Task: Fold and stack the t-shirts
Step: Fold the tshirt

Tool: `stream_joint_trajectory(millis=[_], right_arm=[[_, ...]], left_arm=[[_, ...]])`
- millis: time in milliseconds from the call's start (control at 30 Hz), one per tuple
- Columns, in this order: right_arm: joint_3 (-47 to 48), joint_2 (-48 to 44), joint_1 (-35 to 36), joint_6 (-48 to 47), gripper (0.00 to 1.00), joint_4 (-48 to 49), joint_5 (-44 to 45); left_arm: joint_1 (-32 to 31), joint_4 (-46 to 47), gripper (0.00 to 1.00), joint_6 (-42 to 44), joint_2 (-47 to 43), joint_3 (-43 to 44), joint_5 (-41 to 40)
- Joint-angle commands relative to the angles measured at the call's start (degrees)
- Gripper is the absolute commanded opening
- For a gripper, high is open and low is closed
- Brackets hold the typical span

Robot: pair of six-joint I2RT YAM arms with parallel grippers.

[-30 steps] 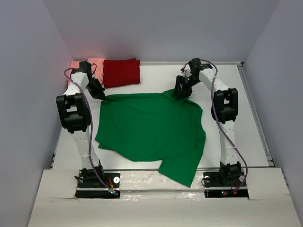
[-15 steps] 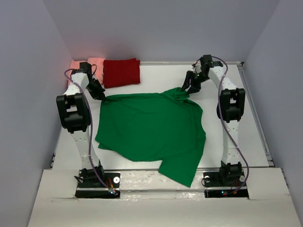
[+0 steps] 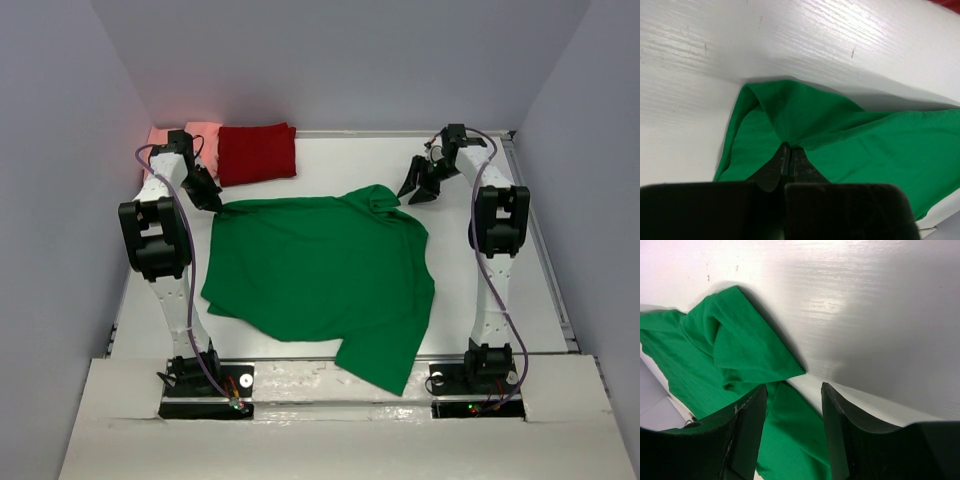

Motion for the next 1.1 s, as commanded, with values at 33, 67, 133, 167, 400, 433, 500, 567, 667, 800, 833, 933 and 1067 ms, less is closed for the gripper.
stream_joint_trajectory(millis=[33,67,133,167,400,433,500,567,667,800,833,933,1067], right_arm=[[-1.8,-0.8,0.6,0.2,0.52,4.6,-3.5],[-2.2,-0.7,0.6,0.7,0.52,5.1,-3.7],[-2.9,-0.7,0.6,0.9,0.52,6.2,-3.9],[-2.9,-0.5,0.6,1.1,0.52,6.4,-4.1],[-1.7,1.5,0.6,1.4,0.50,7.7,-5.0],[-1.6,1.7,0.6,1.5,0.49,7.7,-5.2],[-0.8,2.4,0.6,1.9,0.34,7.8,-5.7],[-0.2,3.0,0.6,2.2,0.18,8.0,-5.8],[0.8,3.8,0.6,2.6,0.00,8.0,-5.7],[2.0,3.4,0.6,2.2,0.00,8.6,-6.8],[2.0,2.8,0.6,1.7,0.00,9.1,-7.1],[-0.8,-1.3,1.7,-0.3,0.00,13.1,-6.8],[-4.6,-6.7,3.5,-3.3,0.00,18.4,-7.9]], left_arm=[[0.1,-1.9,0.00,1.6,-2.3,2.8,0.2],[0.1,-1.9,0.00,1.5,-2.3,2.8,0.1],[0.1,-1.8,0.00,1.5,-2.3,2.5,0.1],[0.1,-1.8,0.00,1.5,-2.2,2.5,0.1],[0.1,-1.8,0.00,1.5,-1.9,2.8,0.2],[0.1,-1.9,0.00,1.5,-1.9,2.8,0.1],[0.1,-2.1,0.00,1.6,-1.7,2.9,0.0],[0.1,-2.0,0.00,1.6,-1.7,3.1,0.0],[0.1,-2.2,0.00,1.6,-1.6,3.2,0.0],[0.1,-2.5,0.00,1.7,-1.5,3.6,-0.1],[0.1,-2.5,0.00,1.7,-1.5,3.7,-0.2],[0.1,-2.2,0.00,1.6,-1.6,3.6,0.0],[0.1,-1.6,0.00,1.6,-1.9,2.7,0.7]])
